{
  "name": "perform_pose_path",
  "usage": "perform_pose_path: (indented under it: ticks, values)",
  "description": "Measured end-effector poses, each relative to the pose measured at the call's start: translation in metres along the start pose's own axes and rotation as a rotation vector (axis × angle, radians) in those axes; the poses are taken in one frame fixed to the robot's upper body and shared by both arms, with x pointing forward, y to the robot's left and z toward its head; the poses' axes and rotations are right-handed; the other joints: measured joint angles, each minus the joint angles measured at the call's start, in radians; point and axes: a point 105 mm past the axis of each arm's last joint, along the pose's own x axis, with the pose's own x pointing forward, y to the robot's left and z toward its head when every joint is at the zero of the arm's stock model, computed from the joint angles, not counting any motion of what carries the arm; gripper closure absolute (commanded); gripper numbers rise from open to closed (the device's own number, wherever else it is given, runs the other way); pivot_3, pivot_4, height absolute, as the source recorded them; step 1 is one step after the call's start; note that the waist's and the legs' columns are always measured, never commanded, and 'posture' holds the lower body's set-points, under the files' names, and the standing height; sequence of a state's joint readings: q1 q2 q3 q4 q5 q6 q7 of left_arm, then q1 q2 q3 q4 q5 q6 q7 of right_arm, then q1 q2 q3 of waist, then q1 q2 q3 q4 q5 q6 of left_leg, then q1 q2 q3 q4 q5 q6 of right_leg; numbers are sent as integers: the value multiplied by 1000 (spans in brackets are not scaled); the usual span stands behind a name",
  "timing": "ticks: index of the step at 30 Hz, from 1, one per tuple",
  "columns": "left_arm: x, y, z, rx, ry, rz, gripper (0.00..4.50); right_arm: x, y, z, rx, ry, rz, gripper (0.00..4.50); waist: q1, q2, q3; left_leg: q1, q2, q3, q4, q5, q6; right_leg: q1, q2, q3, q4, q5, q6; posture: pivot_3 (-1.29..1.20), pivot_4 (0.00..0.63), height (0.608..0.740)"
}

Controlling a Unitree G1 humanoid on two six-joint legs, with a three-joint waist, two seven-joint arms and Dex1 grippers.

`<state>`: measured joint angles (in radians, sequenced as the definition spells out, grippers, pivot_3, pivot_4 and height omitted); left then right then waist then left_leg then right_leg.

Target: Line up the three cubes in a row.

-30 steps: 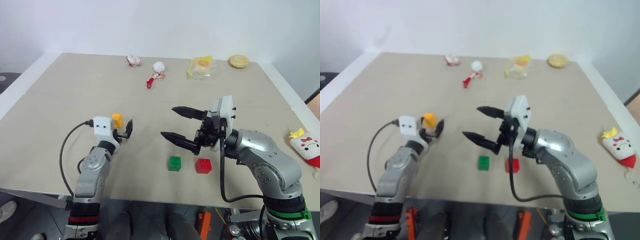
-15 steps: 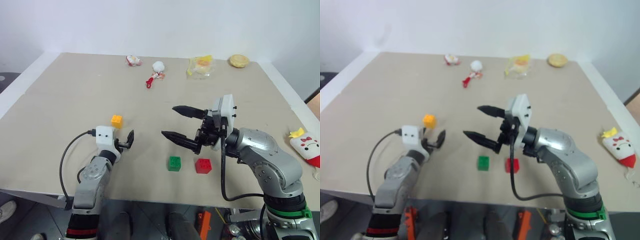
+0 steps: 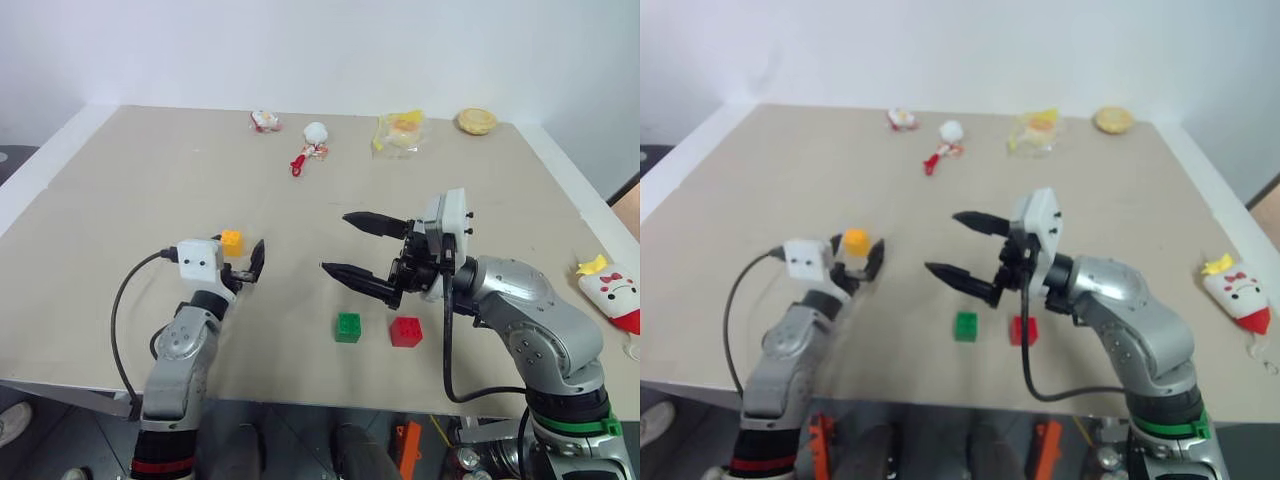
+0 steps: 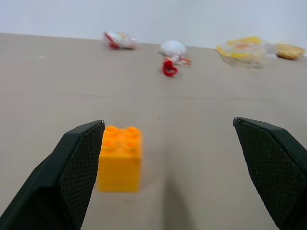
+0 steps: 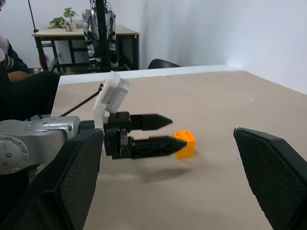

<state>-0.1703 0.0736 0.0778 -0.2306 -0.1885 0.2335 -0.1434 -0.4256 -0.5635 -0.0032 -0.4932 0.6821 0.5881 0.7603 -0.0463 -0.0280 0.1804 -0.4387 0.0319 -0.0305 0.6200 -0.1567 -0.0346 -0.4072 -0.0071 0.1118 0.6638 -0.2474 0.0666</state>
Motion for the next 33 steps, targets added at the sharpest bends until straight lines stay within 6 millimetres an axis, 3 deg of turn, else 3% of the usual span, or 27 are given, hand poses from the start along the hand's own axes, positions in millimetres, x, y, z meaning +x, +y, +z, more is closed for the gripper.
perform_pose_path:
  ticks: [15,21,24,31,33]
  values:
    - [35,8,-25,13,89,43,61,3,-2,3,-7,-9,3,0,0,-1,0,-1,0,0,-1,0,0,0,0,0,0,0,1,0,150,740]
    - [39,4,-36,7,127,45,61,3,-2,3,-6,-8,-5,0,0,-1,0,-1,0,0,-1,0,0,0,0,0,0,0,2,0,150,740]
    - [39,5,-41,15,146,50,794,3,-3,3,-6,-8,-12,0,0,-1,0,-1,0,0,-1,0,0,0,0,0,0,1,3,0,150,740]
    - [41,9,-40,30,143,74,3144,3,-3,3,-5,-7,-15,0,0,-1,0,-1,0,0,-1,0,0,0,0,0,0,1,3,0,150,740]
    - [41,9,-40,34,143,75,3139,3,-3,3,-5,-7,-15,0,0,-1,0,-1,0,0,-1,0,0,0,0,0,0,1,3,0,150,740]
